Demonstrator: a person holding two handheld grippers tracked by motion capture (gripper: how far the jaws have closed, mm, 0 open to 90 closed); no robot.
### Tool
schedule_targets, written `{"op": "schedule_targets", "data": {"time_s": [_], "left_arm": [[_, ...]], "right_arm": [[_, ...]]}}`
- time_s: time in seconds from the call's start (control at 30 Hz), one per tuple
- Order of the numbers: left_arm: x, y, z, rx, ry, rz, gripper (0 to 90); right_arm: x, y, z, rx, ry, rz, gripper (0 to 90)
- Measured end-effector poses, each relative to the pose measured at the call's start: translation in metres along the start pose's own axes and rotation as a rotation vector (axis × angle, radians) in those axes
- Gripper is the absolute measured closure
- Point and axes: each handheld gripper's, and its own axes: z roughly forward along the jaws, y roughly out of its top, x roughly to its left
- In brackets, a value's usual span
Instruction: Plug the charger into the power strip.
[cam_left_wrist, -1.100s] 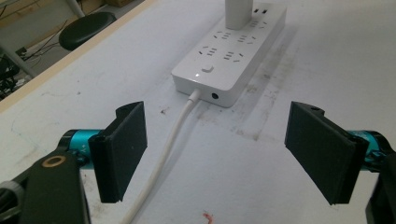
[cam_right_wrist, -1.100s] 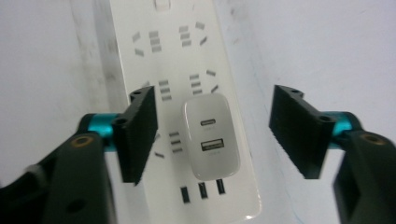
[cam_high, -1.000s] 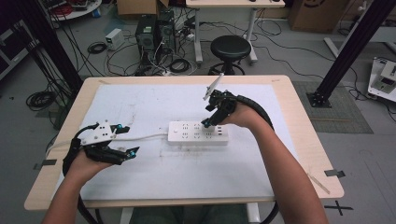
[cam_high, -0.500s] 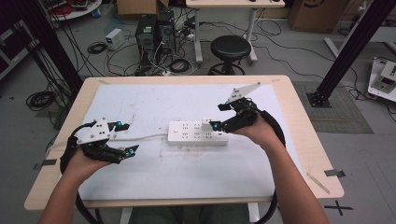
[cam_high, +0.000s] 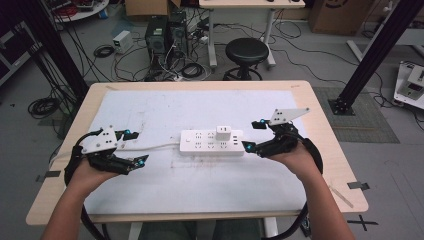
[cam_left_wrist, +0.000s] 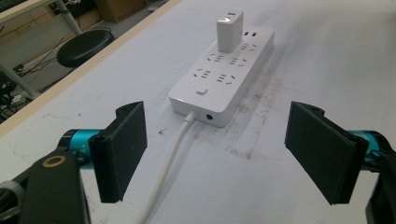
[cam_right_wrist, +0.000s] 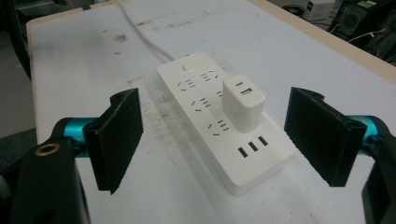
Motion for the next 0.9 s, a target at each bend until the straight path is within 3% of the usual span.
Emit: {"op": "schedule_targets", "data": {"time_s": [0.33, 0.9], "left_arm": [[-0.003, -0.001, 0.0, -0.015, 0.003, -0.009, 21.0], [0.0, 0.0, 0.0, -0.013, -0.001, -0.003, 21.0]], "right_arm": [[0.004, -0.013, -0.001, -0.007, 0.003, 0.02, 20.0], [0.002, -0.013, -0.001, 0.004, -0.002, 0.033, 20.0]]}}
